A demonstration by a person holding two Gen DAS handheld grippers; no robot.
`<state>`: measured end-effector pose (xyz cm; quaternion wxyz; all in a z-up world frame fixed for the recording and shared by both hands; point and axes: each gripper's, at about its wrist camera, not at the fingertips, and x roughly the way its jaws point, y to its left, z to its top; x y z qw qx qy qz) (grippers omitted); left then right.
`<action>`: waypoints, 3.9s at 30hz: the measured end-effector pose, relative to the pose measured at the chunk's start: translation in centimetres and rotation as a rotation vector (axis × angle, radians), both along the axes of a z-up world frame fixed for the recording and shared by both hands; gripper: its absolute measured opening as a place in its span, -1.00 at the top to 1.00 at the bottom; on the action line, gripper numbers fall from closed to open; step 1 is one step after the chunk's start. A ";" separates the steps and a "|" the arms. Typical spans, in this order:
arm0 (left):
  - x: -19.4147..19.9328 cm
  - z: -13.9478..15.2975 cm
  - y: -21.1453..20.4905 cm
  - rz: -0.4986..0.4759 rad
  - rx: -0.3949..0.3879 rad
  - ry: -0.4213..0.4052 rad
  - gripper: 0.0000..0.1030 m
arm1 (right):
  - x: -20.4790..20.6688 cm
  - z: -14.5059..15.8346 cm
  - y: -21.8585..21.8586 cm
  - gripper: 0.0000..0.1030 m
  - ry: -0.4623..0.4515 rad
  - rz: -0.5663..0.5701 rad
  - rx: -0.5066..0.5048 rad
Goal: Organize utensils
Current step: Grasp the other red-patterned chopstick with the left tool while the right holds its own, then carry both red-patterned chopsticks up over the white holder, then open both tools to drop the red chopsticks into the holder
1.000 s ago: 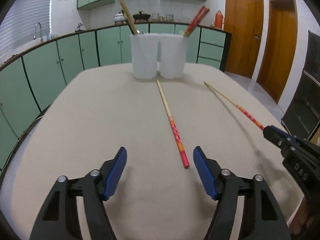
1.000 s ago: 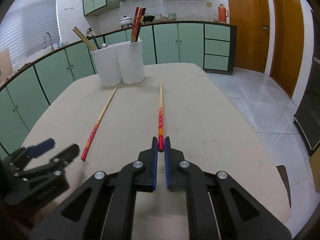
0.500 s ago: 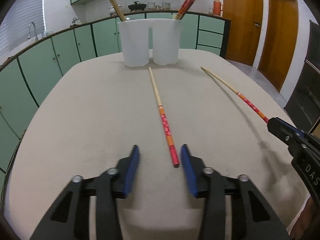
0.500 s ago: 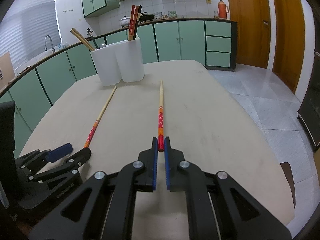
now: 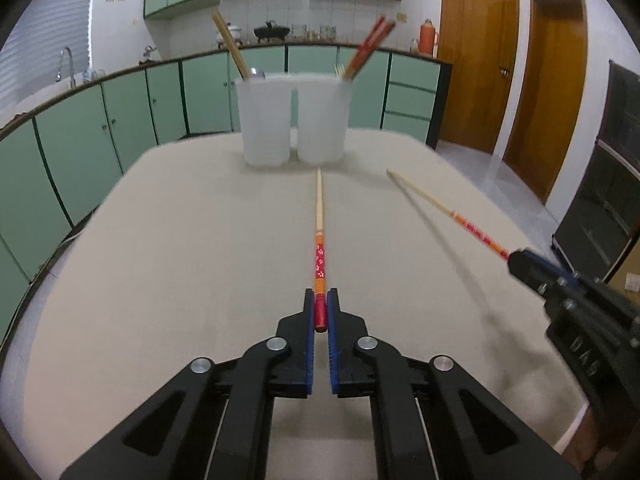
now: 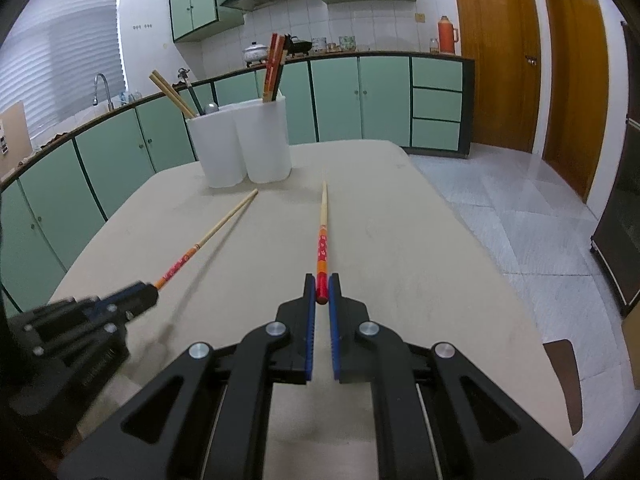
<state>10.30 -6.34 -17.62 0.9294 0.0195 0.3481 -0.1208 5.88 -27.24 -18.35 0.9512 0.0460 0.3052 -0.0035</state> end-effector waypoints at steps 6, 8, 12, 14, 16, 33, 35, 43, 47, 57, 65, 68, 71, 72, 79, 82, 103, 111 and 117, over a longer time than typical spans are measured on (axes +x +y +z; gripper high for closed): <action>-0.6 2.4 0.3 -0.001 -0.006 -0.049 0.89 | -0.4 1.2 0.4 0.89 -0.033 0.009 -0.020; -0.8 3.2 0.5 0.001 -0.005 -0.058 0.89 | -0.6 1.7 0.4 0.89 -0.041 0.012 -0.022; -1.2 5.2 0.8 0.005 -0.015 -0.089 0.89 | -0.9 3.0 0.3 0.89 -0.069 0.016 -0.027; -1.6 6.5 1.1 0.004 -0.024 -0.115 0.89 | -1.1 4.2 0.2 0.89 -0.093 0.017 -0.035; -1.8 7.8 1.3 0.003 -0.028 -0.142 0.89 | -1.2 5.3 0.1 0.89 -0.108 0.025 -0.034; -2.9 17.5 2.1 -0.057 -0.100 -0.311 0.89 | 0.2 15.7 0.0 0.90 -0.169 0.168 0.011; -2.9 18.0 2.5 -0.066 -0.106 -0.317 0.89 | 0.2 16.4 0.0 0.90 -0.168 0.186 0.011; -2.8 19.3 3.0 -0.092 -0.127 -0.319 0.89 | 1.0 19.2 0.3 0.90 -0.151 0.263 0.015; -2.5 20.6 3.6 -0.097 -0.132 -0.344 0.89 | 1.7 20.8 0.0 0.90 -0.151 0.300 0.040; 0.3 24.8 4.1 -0.099 -0.116 -0.440 0.89 | 5.4 26.0 -0.4 0.90 -0.236 0.329 0.056; 4.6 27.8 3.8 -0.089 -0.124 -0.502 0.89 | 11.3 29.5 -0.5 0.90 -0.272 0.318 0.061; 6.4 28.3 3.5 -0.087 -0.124 -0.512 0.89 | 13.3 30.8 -0.5 0.90 -0.295 0.313 0.064; 8.5 28.8 3.1 -0.083 -0.117 -0.525 0.89 | 15.3 31.6 -0.2 0.90 -0.314 0.308 0.059; 9.4 28.9 3.0 -0.081 -0.117 -0.528 0.89 | 16.2 31.8 0.0 0.90 -0.318 0.306 0.057; 14.4 28.9 2.4 -0.069 -0.095 -0.544 0.89 | 20.6 31.1 1.3 0.90 -0.320 0.293 0.029; 16.3 28.0 2.3 -0.064 -0.090 -0.534 0.89 | 22.6 30.2 1.6 0.90 -0.316 0.288 0.028; 25.2 19.1 1.9 -0.027 -0.064 -0.377 0.89 | 30.2 20.6 2.7 0.90 -0.150 0.278 0.050; 26.5 16.8 1.9 -0.017 -0.050 -0.321 0.89 | 30.6 18.0 3.1 0.90 -0.102 0.281 0.054; 26.4 15.9 2.2 -0.021 -0.043 -0.287 0.85 | 29.9 17.0 2.8 0.76 -0.081 0.277 0.051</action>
